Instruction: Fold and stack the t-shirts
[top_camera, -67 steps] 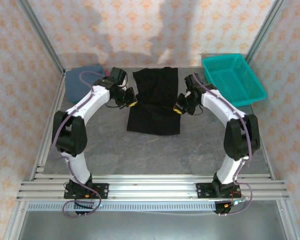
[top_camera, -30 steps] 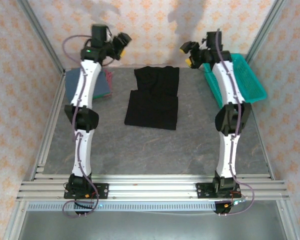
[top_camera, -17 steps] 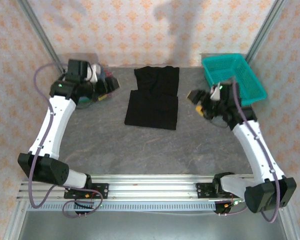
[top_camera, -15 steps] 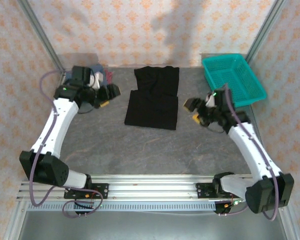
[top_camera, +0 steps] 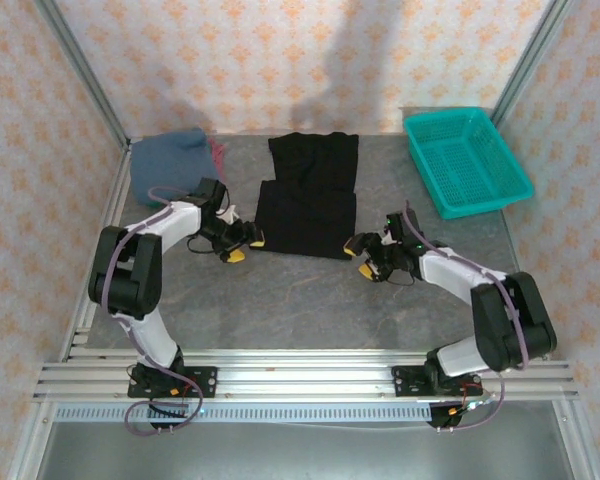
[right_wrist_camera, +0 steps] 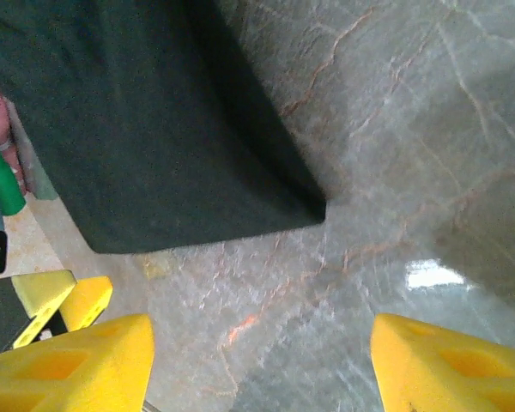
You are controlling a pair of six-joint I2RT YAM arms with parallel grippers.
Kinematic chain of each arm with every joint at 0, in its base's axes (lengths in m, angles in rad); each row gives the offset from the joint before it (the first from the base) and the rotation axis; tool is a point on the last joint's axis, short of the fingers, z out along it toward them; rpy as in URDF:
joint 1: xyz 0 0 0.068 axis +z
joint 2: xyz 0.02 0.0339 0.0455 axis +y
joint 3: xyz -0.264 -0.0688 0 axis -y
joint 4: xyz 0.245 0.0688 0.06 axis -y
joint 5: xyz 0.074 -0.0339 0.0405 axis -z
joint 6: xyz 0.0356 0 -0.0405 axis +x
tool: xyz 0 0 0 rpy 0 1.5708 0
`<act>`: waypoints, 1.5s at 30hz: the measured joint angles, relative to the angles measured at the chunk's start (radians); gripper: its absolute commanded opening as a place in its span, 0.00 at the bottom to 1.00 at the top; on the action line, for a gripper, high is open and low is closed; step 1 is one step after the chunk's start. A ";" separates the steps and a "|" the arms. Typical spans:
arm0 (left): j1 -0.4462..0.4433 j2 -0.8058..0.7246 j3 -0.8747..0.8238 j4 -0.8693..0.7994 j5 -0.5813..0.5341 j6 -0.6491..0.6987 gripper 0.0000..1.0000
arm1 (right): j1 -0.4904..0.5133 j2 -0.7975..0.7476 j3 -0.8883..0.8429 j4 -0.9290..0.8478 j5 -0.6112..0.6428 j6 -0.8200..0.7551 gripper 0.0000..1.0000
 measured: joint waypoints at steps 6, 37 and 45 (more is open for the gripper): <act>0.000 0.069 0.046 0.018 -0.021 -0.026 0.63 | 0.002 0.124 0.048 0.064 -0.004 0.018 0.62; -0.052 0.185 0.226 -0.073 -0.127 -0.017 0.00 | 0.011 0.202 0.129 0.032 0.058 0.068 0.00; -0.094 -0.176 -0.098 -0.005 -0.140 -0.034 0.00 | 0.044 -0.092 -0.008 -0.088 0.069 0.072 0.00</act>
